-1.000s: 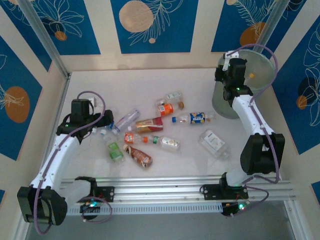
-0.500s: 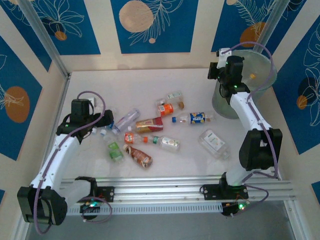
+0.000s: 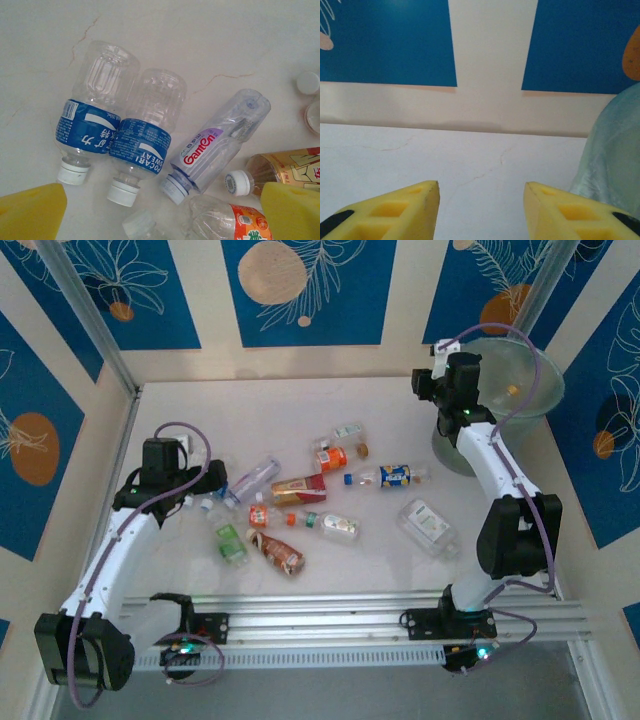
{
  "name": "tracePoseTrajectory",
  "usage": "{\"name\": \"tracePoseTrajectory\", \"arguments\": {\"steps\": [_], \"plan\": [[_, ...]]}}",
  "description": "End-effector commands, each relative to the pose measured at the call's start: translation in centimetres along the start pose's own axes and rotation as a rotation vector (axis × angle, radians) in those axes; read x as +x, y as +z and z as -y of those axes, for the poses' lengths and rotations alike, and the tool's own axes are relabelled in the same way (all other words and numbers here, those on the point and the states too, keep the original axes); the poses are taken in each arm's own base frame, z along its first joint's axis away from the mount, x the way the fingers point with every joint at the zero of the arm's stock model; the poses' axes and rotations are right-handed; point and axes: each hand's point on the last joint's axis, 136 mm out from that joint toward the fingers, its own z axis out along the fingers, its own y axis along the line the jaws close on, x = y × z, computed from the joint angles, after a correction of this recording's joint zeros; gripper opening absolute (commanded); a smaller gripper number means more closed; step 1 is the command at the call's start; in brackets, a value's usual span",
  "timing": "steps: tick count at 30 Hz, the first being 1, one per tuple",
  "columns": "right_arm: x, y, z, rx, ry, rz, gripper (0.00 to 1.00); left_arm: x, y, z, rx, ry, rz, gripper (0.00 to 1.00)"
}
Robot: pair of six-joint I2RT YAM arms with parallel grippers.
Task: Put the plastic bottles in the bin
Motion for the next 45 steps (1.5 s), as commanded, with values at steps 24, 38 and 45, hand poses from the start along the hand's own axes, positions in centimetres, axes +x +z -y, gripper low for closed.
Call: {"name": "tracePoseTrajectory", "arguments": {"steps": [24,38,45], "plan": [[-6.0,-2.1,0.2,0.245,-0.188,0.260,0.65,-1.2,-0.7,0.6,0.014,0.019,0.040,0.99],[-2.5,-1.2,3.9,0.440,-0.163,-0.072,0.81,-1.3,-0.7,1.0,0.041,0.008,0.046,1.00],[-0.2,-1.3,4.9,0.399,-0.093,-0.156,0.81,-1.3,-0.8,1.0,0.040,0.009,0.047,1.00]]}}
